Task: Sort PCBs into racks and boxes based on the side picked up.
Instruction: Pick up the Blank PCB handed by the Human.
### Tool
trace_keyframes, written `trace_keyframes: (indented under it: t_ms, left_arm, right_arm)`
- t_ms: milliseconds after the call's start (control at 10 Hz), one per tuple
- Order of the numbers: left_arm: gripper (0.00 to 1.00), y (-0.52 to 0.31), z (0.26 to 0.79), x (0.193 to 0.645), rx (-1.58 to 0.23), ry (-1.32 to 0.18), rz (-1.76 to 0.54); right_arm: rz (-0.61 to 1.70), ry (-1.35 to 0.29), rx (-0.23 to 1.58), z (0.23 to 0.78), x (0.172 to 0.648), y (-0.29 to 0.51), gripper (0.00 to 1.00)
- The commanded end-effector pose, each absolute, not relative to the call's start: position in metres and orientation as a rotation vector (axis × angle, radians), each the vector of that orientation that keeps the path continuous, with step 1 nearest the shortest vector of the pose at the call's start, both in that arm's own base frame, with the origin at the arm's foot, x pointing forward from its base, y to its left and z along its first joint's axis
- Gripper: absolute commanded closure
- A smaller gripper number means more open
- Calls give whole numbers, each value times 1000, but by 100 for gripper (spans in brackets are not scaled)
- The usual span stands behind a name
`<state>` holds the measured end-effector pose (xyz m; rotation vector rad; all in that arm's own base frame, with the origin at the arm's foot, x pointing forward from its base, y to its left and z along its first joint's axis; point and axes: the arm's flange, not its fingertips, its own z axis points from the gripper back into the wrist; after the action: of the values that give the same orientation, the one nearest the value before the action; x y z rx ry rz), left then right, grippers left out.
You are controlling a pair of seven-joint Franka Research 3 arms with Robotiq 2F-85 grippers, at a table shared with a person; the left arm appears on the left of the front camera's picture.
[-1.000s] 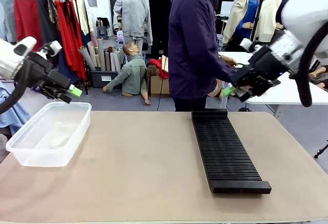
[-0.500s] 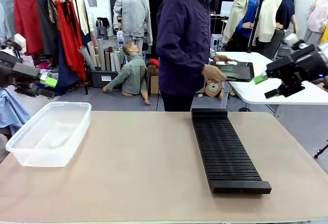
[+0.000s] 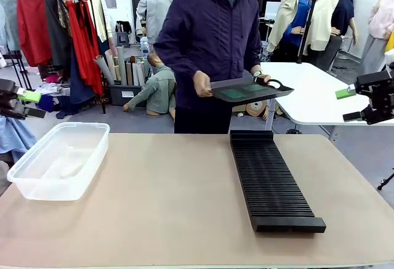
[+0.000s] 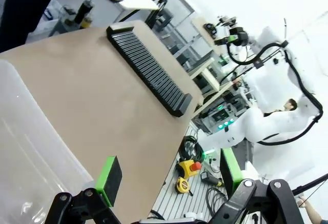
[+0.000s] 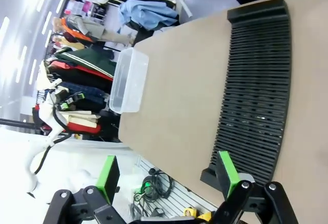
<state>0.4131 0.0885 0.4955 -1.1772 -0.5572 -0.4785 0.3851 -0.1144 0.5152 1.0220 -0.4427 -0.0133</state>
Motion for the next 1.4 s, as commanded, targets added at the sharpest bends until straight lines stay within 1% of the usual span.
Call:
trace_keyframes:
  t_ms: [0,300,400,1300]
  left_arm:
    - [0,94,492,420,-1240,-578,-501]
    - [0,93,493,421,-1251,-582,-522]
    - [0,92,488,418,-1223,-556,-487]
    - [0,92,488,418,-1223,-556,-487]
  right_arm:
    - [23,-479,1102,508,385,-111,0]
    - [71,-474,1138,506,388,-105,0]
    - [4,-453,1092,510,386,-110,0]
    - [4,-453,1092,510,386,-110,0]
